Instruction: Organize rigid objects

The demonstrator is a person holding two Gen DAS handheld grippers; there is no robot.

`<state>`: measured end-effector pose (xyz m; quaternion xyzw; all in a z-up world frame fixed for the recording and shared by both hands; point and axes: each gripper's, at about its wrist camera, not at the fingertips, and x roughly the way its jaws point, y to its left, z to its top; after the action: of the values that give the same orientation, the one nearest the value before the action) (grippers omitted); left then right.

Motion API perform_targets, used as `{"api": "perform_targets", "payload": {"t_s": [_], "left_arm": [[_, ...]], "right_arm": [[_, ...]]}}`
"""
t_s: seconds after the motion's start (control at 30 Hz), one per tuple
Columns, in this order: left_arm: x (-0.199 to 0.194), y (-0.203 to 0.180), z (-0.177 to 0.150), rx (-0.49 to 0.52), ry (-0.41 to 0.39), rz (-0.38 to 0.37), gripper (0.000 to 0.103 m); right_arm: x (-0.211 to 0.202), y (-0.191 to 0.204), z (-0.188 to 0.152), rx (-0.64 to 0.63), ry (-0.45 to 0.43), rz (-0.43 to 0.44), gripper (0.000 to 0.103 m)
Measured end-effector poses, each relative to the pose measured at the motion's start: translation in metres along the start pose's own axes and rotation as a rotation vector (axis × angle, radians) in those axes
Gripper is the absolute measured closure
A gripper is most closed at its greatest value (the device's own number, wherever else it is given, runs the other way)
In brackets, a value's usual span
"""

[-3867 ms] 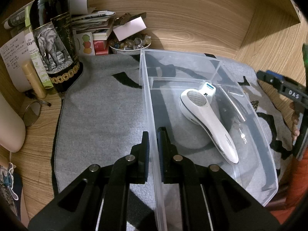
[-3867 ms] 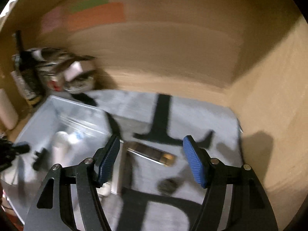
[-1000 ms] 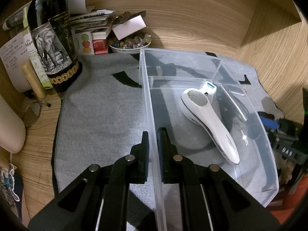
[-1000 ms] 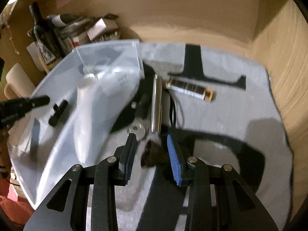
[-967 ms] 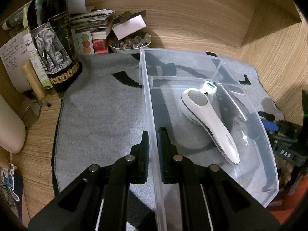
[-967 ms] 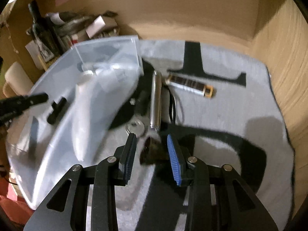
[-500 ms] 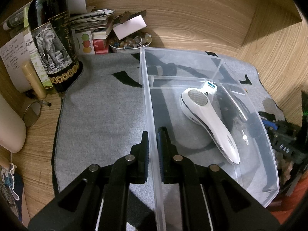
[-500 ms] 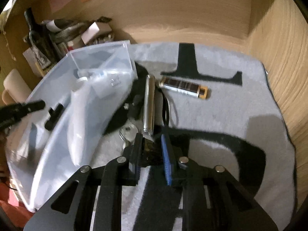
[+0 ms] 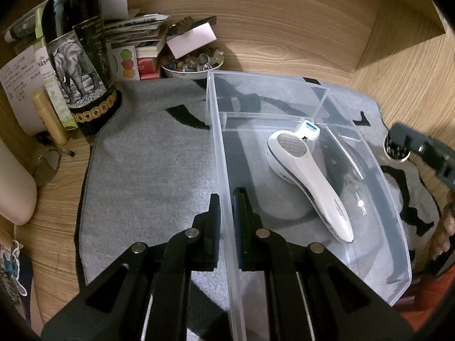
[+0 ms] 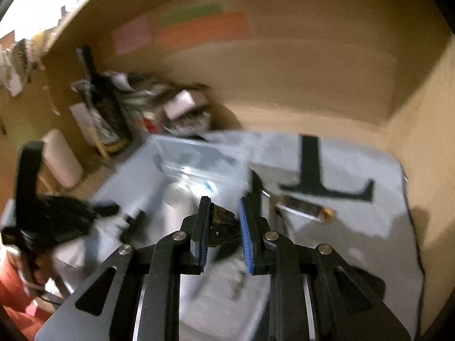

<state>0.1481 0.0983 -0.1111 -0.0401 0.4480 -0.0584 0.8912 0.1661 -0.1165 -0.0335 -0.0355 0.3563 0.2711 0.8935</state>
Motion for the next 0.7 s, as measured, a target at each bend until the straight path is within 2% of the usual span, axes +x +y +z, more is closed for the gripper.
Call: {"api": "perform_targets", "payload": {"t_s": [0.2,0.37,0.63,0.7], "left_arm": [[-0.001,0.000,0.000,0.002,0.000,-0.001,0.094],[-0.001,0.001,0.000,-0.002,-0.002,-0.006,0.094],[-0.001,0.001,-0.001,0.002,-0.003,-0.008,0.094],[-0.001,0.000,-0.001,0.002,-0.003,-0.008,0.094]], "right_arm": [[0.025,0.039,0.010,-0.112,0.037,0.063,0.085],[0.054,0.055,0.010,-0.152,0.127,0.101,0.085],[0.067,0.066,0.008,-0.203,0.177,0.107,0.085],[0.066,0.066,0.009,-0.203,0.173,0.102,0.079]]}}
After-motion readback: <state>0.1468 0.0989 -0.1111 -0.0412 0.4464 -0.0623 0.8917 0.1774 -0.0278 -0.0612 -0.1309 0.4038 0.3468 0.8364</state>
